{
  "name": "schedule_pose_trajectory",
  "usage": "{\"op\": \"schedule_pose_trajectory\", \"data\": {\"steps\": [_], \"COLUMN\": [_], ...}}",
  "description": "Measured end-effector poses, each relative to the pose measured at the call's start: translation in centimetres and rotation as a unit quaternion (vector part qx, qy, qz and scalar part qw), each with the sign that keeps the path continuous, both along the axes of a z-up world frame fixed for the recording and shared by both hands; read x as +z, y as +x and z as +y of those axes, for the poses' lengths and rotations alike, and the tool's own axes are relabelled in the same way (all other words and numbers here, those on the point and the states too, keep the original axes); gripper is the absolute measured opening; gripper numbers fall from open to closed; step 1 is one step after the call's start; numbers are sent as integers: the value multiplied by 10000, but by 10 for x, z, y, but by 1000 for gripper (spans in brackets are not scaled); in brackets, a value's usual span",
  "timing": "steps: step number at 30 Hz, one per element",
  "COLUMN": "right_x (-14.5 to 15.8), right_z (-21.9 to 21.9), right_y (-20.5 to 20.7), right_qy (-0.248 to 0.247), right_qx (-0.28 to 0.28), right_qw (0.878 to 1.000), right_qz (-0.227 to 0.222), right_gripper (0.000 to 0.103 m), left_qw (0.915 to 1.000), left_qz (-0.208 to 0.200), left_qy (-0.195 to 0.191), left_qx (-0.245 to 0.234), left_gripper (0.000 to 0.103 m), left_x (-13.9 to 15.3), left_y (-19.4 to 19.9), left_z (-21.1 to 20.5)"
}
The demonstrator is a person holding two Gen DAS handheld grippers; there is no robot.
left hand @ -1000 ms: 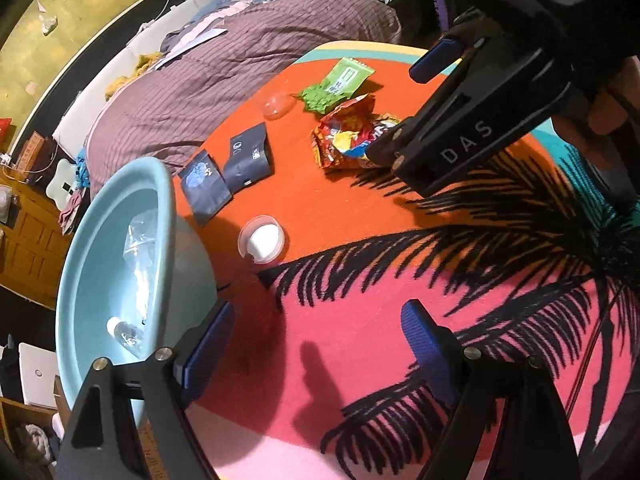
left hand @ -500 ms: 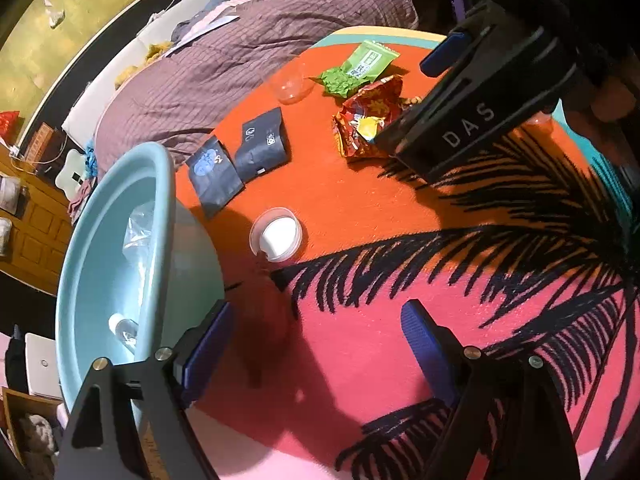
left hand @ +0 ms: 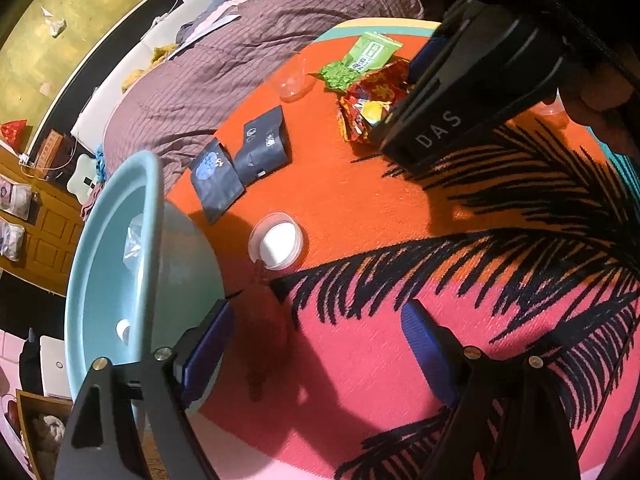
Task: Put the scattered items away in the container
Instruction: 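Close the right gripper on the crumpled colourful chip bag, then lift the chip bag with the right tool while the left tool reaches the red bulb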
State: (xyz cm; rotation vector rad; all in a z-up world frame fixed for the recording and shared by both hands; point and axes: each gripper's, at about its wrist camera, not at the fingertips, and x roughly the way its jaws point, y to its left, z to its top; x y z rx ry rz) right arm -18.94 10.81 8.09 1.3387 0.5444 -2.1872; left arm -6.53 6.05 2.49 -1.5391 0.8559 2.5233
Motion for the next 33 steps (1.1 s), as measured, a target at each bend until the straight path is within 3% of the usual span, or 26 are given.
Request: {"op": "schedule_pose_trajectory", "data": {"steps": [17,21,33], "right_x": [3,6,13], "right_z": [11,13,21], "right_y": [0,3,10], "right_qy": [-172,-266,-413], "right_qx": [57,101,71], "right_qw": [9996,9993,9987], "right_qz": [228,249,291], "right_gripper": [65,65,65], "left_qw": [9994,9999,9998], "left_qz": [67,-151,-51], "left_qy": [-325,5,157], "left_qx": [-84,-39,117], "left_gripper": [87,71,71], "left_x": [-10,-10,-8], "left_y": [-1,-2,15], "left_z": [11,9,13]}}
